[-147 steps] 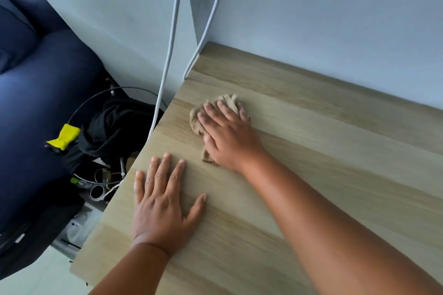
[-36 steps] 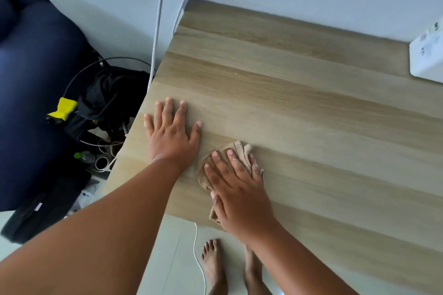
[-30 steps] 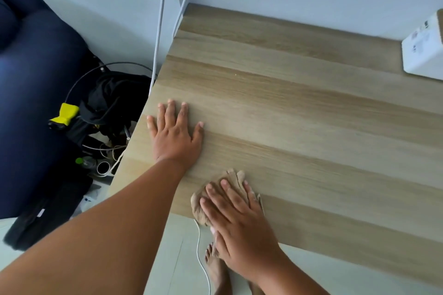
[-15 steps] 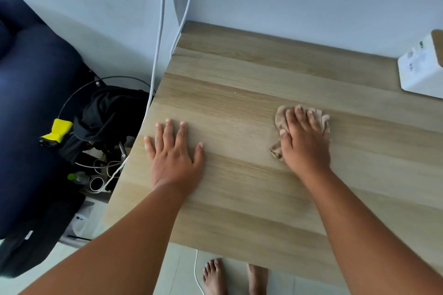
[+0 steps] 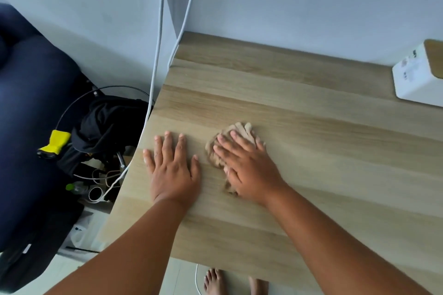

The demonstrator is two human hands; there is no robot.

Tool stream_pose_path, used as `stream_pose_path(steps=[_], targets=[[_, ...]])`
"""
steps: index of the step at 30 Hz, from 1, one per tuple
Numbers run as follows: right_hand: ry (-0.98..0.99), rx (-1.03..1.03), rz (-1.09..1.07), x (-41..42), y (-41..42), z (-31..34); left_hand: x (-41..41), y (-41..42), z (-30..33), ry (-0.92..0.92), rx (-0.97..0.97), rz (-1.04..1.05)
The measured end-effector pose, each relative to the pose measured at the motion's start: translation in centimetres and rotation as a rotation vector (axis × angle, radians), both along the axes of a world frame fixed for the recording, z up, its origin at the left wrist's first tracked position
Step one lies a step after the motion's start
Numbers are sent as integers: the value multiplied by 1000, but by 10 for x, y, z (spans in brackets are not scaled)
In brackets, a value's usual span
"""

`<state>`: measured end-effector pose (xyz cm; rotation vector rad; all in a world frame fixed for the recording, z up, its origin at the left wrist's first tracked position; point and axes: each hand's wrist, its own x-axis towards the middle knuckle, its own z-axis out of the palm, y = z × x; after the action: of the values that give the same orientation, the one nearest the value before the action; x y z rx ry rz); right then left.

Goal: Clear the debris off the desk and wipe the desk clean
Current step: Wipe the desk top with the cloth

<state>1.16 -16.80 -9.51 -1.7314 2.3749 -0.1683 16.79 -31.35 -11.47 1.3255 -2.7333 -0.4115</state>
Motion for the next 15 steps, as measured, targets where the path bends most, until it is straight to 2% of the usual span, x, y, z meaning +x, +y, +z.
stream_pose_path(steps=[5, 10, 12, 15], targets=[[-27, -12, 114, 68, 92, -3, 0, 1, 8, -31, 30, -2], [87, -45, 135, 73, 177, -1, 1, 3, 15, -25, 67, 3], [91, -33, 48, 59, 209, 0, 0, 3, 16, -23, 73, 3], [50, 2, -255, 31, 237, 5, 0, 3, 17, -13, 73, 3]])
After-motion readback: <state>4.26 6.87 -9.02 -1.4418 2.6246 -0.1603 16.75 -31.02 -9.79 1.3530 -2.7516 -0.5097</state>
